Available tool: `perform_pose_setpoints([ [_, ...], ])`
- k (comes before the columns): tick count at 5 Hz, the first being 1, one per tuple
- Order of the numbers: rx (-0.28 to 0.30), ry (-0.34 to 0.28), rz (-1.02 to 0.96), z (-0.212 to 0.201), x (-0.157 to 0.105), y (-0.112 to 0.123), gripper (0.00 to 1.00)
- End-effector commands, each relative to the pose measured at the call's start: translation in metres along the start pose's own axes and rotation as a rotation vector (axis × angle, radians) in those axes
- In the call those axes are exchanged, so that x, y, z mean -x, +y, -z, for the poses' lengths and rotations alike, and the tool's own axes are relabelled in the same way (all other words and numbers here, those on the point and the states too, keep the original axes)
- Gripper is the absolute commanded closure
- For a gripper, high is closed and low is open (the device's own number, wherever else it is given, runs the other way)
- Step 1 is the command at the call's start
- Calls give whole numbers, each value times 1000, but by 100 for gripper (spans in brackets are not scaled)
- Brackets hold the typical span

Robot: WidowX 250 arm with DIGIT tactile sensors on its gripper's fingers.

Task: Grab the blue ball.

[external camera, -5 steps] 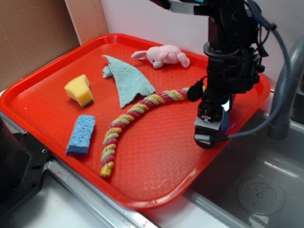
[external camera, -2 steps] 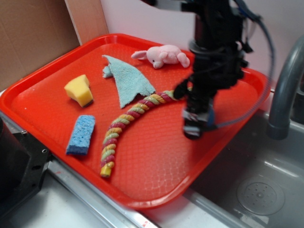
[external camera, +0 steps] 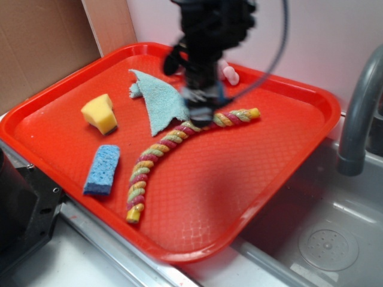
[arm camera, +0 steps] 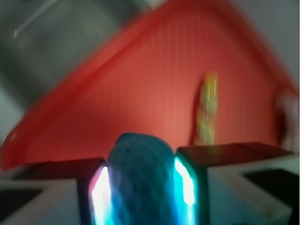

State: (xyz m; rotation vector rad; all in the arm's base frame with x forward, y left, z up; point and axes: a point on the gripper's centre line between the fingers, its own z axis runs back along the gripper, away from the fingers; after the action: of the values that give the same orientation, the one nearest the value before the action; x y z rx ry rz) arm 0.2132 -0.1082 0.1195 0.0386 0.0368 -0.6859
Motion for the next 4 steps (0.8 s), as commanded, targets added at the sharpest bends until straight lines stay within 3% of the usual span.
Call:
perform_pose_setpoints([
  [1,36,-81,-491,-48,48,22,100],
  [2,-18,-91,-742,-65,60,30,100],
  [3,-80,-50,-886,-80,67,34,100],
  [4,-84,-86,-939,-86,75,37,100],
])
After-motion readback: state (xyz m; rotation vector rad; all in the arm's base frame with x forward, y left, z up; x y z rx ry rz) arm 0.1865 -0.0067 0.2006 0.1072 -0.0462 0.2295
